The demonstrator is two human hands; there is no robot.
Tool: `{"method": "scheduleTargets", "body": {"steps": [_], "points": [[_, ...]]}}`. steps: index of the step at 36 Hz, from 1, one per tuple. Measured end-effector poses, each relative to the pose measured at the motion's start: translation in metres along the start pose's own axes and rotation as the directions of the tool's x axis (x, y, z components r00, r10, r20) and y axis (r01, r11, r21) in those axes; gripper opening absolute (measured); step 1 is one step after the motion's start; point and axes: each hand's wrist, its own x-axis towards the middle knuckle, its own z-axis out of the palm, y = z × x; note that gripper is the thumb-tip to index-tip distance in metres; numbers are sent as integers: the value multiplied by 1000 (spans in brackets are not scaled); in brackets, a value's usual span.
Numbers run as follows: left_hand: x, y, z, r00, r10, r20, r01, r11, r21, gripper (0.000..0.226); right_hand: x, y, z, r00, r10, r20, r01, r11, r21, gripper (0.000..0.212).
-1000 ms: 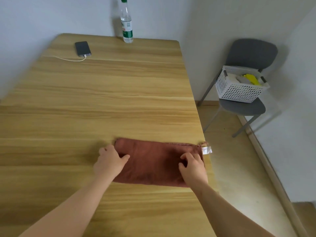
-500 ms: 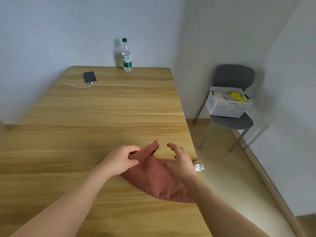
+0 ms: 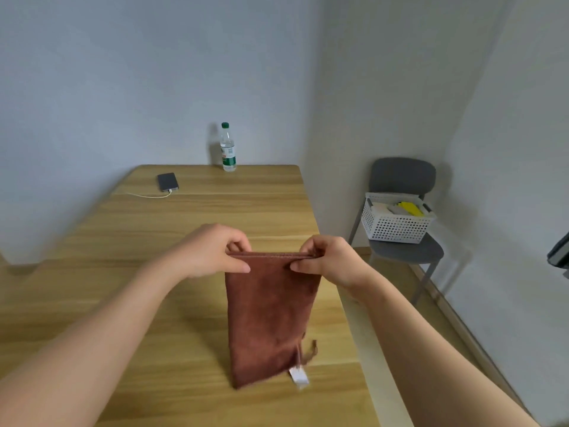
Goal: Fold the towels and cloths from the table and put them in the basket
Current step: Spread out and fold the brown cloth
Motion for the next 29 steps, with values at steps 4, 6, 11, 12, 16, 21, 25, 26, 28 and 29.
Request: {"method": "scheduleTargets", "body": {"steps": [4,6,11,12,16,21,25,26,28,29], "points": [[-5,1,-12,997,-16,-76,12,999,-50,20,-1,-7,-10,998,-34,-52,34,999,-10,18],[-1,1,-15,990,-38,-137,28,997,-76,19,4,-10,-13,992,-39,-117,27,994,-104,15],[27,2,-21,966,-89,-243,63,991,-114,19,30,-26,-15,960,-85,-266,11,963,-270,7],[32,4,-23,956,-95,-277,55,987,-148,21,35,-31,-15,952,-87,-294,14,970,-241,8],[39,13,-36,891,-56,-451,-68,964,-256,27,41,-47,-17,886,-180,-428,137,982,-129,13],[24,13,-34,825,11,-565,-140,973,-185,31,28,-47,-19,836,-309,-453,242,949,-200,13],[10,-1,-12,873,27,-486,-126,977,-171,32,11,-23,-8,862,-299,-409,225,949,-219,16],[7,-6,-3,895,20,-446,-102,982,-161,32,7,-13,-4,879,-281,-385,200,951,-236,18],[1,-20,20,940,-8,-340,-43,989,-140,33,-3,9,5,924,-200,-325,113,957,-268,19],[-1,-29,33,962,-25,-273,-20,987,-160,33,-8,22,10,946,-143,-292,60,960,-273,18]]}}
